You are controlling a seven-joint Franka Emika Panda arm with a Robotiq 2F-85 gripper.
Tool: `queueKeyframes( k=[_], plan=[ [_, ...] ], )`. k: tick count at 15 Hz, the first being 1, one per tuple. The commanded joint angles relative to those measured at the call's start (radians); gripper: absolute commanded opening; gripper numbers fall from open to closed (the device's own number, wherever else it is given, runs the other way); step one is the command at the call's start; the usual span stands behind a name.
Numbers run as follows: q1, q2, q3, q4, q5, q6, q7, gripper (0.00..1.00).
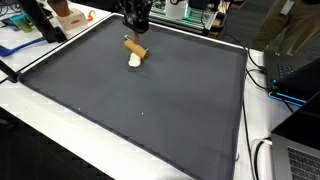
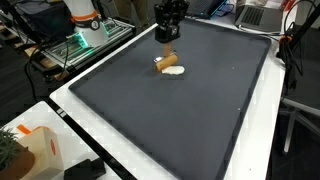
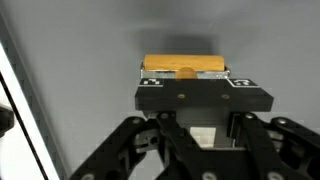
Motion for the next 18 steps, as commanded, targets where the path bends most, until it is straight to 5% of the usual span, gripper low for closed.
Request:
queueKeyframes(
  k=[1,15,16,17,18],
  plan=[
    [0.01,0.009,0.0,0.0,0.046,0.005,-0.026,0.22],
    [-0.011,0.081,-0.03,0.047,0.192,0.082,-0.066,0.22],
    [-0.012,0.048,-0.035,0.031,0.167,0.011,-0.068,0.47],
    [-0.012,0.048,-0.035,0.031,0.167,0.011,-0.067,0.47],
    [-0.012,0.048,-0.035,0.031,0.167,0.011,-0.066,0.22]
  ],
)
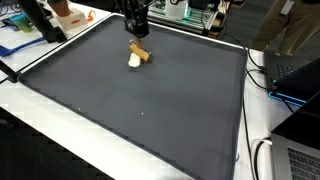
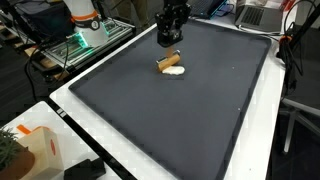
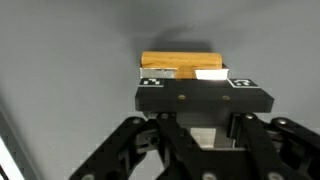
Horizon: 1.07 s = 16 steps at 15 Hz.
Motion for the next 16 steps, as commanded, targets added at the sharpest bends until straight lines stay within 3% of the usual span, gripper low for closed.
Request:
queueKeyframes(
  k=[1,8,16],
  plan=[
    [0.007,-0.003,-0.002,-0.007,0.007,0.021,0.011,0.22],
    [0.008,-0.025,0.006,-0.024,0.079,0.098,-0.011,0.22],
    [0.034,0.004,0.021,-0.039,0.005,0.183,0.02,0.22]
  ],
)
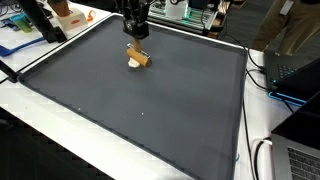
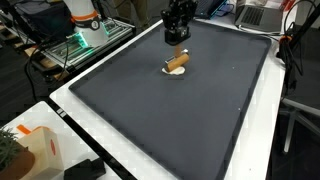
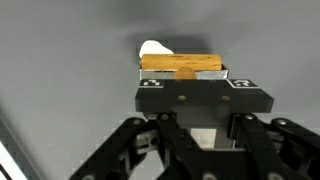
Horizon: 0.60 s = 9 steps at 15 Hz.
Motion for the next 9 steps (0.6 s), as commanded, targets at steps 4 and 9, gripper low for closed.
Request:
queueKeyframes(
  k=[4,9],
  plan=[
    [0.024,0.047,0.016,-0.01,-0.003,0.075,0.024,0.22],
    [0.014,0.076,0.008,0.013,0.062,0.116,0.05,0.22]
  ],
)
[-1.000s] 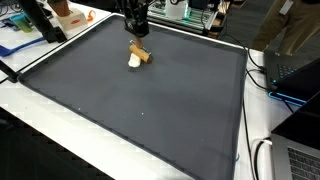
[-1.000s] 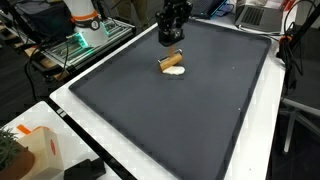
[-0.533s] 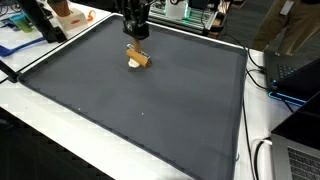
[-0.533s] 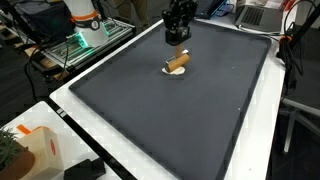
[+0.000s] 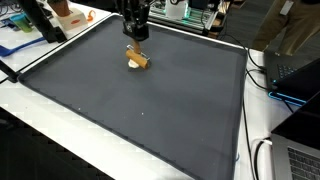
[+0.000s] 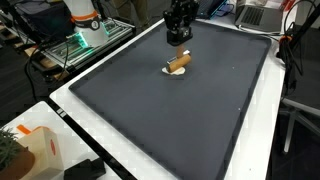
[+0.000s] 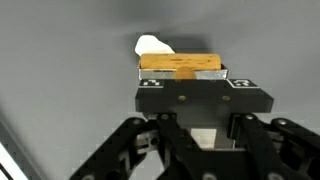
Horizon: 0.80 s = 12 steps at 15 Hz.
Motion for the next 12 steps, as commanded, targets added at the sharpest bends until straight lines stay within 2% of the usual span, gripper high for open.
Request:
queueKeyframes(
  k=[1,12],
  plan=[
    [0.008,0.068,0.006,0.007,0.066,0.104,0.032,0.22],
    [0.013,0.104,-0.006,0.002,0.025,0.232,0.147,0.22]
  ],
)
